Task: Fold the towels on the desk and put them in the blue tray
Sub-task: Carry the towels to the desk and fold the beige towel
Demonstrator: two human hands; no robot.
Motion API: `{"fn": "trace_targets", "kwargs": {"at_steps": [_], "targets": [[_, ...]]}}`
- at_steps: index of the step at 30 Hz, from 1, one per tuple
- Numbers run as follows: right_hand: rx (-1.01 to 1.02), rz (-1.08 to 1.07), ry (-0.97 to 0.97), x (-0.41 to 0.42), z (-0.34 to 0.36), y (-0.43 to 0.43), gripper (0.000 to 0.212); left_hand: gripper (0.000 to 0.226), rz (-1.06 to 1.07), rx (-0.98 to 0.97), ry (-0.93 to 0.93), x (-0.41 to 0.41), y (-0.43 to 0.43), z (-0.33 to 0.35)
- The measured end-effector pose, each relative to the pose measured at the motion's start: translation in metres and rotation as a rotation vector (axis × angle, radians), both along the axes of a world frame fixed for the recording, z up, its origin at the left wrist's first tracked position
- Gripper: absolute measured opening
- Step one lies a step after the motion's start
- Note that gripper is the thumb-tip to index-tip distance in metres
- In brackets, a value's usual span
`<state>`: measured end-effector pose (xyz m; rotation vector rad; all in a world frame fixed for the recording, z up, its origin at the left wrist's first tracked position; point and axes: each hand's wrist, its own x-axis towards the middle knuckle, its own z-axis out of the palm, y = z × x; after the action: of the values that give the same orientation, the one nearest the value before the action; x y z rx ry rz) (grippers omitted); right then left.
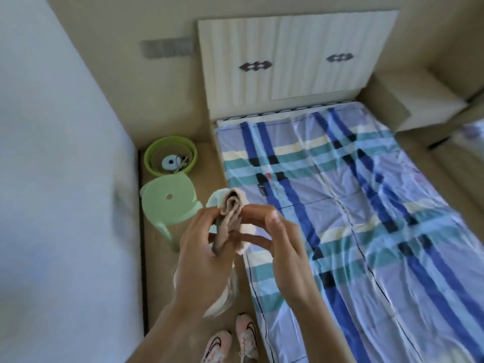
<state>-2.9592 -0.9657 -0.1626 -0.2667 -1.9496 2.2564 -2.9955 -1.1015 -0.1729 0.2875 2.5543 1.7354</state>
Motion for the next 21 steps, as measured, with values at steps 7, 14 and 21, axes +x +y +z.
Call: {"fn": "trace_targets", "kwargs": {"at_steps": [7, 14, 21], "targets": [[0.228, -0.396, -0.054, 0.089, 0.039, 0.025, 0.033, 0.02, -0.302, 0.029, 0.002, 0.04, 0.039, 0.042], [0.62, -0.869, -0.198, 0.229, 0.052, 0.044, 0.053, 0.02, -0.677, -0.07, 0.018, 0.108, 0.088, 0.056], [0.539, -1.31, -0.305, 0.388, 0.038, 0.041, 0.043, 0.018, -1.024, -0.038, 0.104, 0.227, 0.136, 0.065]]}}
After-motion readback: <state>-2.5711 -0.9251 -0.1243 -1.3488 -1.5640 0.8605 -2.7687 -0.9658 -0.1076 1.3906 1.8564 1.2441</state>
